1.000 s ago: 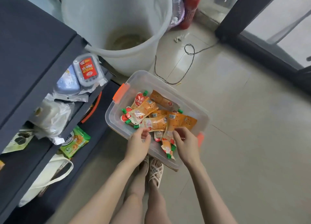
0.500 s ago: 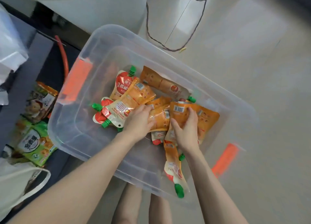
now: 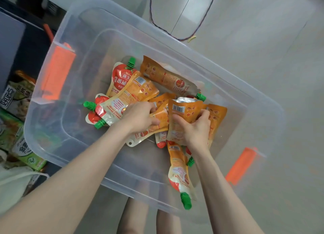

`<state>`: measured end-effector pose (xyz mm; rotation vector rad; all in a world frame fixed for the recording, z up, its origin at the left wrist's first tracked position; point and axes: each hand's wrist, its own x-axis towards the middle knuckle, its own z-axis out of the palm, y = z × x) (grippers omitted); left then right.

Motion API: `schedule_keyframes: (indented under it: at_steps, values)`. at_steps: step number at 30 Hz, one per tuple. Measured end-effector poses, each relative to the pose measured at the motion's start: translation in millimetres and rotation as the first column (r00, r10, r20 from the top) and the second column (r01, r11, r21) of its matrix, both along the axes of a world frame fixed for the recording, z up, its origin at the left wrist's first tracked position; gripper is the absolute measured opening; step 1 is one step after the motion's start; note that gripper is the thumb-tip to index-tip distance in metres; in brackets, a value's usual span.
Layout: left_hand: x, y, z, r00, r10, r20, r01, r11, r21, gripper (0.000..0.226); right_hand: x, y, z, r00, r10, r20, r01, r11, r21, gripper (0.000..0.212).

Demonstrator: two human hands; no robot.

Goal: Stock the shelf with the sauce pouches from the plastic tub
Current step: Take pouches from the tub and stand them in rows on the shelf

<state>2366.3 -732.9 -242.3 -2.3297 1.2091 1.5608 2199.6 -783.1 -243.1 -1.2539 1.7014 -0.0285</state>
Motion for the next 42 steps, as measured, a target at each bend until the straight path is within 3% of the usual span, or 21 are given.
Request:
schedule_keyframes:
  at_steps: [4, 9, 14, 18, 21, 23, 26, 28, 31, 34, 38, 42]
  values:
    - [2, 0, 15, 0.987, 0.138, -0.078, -0.145, 0.986, -0.086, 0.023, -8, -1, 16, 0.981, -0.115, 0.153, 0.108, 0.993, 0.053, 0.045]
    - [-1, 11, 58, 0.950, 0.274, -0.148, -0.298, 0.939, -0.174, 0.031, -15, 6, 61, 0.935, -0.106, 0.338, 0.119, 0.993, -0.018, 0.033]
    - [12, 27, 128, 0.737, 0.572, -0.359, -0.670, 0.686, -0.283, 0.033, -6, 7, 129, 0.880, -0.071, 0.469, 0.133, 0.986, -0.099, 0.027]
    - [17, 46, 196, 0.668, 0.606, -0.432, -0.743, 0.580, -0.335, 0.050, 13, -1, 196, 0.841, -0.026, 0.540, 0.146, 0.973, -0.181, 0.024]
    - [14, 73, 248, 0.617, 0.618, -0.488, -0.787, 0.490, -0.375, 0.037, 24, 4, 247, 0.812, 0.068, 0.580, 0.051, 0.981, -0.187, 0.028]
    - [8, 96, 282, 0.536, 0.645, -0.545, -0.844, 0.402, -0.354, 0.032, 24, 13, 279, 0.780, 0.134, 0.611, -0.041, 0.986, -0.163, 0.029]
    - [-9, 137, 331, 0.347, 0.687, -0.639, -0.935, 0.200, -0.293, 0.021, 20, 35, 324, 0.729, 0.248, 0.638, -0.178, 0.969, -0.173, 0.027]
    - [-27, 166, 360, 0.261, 0.715, -0.648, -0.954, 0.088, -0.287, 0.028, 16, 53, 354, 0.691, 0.337, 0.639, -0.274, 0.941, -0.199, 0.019]
    - [-53, 211, 403, 0.226, 0.766, -0.602, -0.922, -0.032, -0.387, 0.024, 12, 80, 400, 0.633, 0.443, 0.635, -0.398, 0.890, -0.224, 0.008]
    - [-70, 261, 443, 0.195, 0.803, -0.563, -0.863, -0.132, -0.487, 0.012, 16, 104, 444, 0.543, 0.570, 0.616, -0.518, 0.805, -0.288, 0.009]
    - [-85, 322, 492, 0.061, 0.834, -0.549, -0.754, -0.322, -0.573, 0.018, 30, 140, 495, 0.385, 0.700, 0.601, -0.639, 0.672, -0.373, 0.009]
    - [-100, 372, 532, -0.030, 0.793, -0.608, -0.618, -0.493, -0.612, 0.007, 50, 188, 536, 0.290, 0.704, 0.648, -0.649, 0.643, -0.408, 0.020]
